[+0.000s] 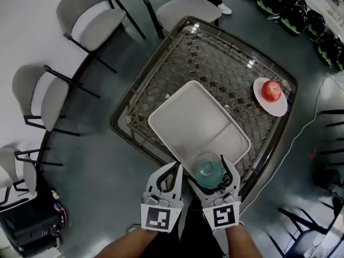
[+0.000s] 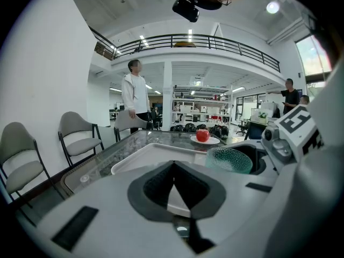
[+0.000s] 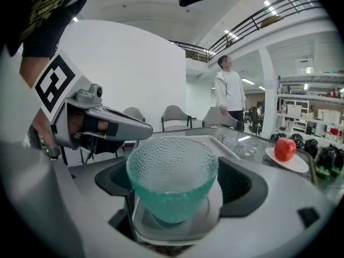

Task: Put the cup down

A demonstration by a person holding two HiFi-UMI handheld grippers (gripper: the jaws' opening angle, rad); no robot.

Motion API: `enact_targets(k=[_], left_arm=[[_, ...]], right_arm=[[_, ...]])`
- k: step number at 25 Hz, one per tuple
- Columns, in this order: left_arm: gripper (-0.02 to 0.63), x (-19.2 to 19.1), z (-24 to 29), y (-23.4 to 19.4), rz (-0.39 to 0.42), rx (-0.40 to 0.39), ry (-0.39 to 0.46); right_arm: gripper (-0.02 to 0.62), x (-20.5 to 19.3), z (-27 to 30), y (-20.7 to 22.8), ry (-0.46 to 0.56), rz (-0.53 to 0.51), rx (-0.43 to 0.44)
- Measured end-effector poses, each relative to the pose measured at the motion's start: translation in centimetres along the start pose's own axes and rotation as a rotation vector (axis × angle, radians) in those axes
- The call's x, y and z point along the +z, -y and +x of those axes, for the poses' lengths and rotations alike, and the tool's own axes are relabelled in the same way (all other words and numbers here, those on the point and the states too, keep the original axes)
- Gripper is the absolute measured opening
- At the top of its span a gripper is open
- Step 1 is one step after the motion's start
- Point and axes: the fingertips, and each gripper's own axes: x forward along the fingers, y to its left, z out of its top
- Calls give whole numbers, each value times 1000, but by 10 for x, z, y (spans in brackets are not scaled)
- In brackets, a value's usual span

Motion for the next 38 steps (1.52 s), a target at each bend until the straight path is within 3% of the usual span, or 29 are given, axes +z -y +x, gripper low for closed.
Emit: enact_targets(k=[9,19,29,38], left_arm=[[6,27,-14,3,-20,33,19],[6,67,-58,13,-40,78,44],[6,104,-102,52,-17,42,67],[6,135,-128,70,12,69,101]], right_arm=[[451,11,-35,-5,-13,12,-3],[451,55,-87,-19,19,27,-11],[445,99,-134,-30,63,40,16],[186,124,-173,-26,87,26,19]])
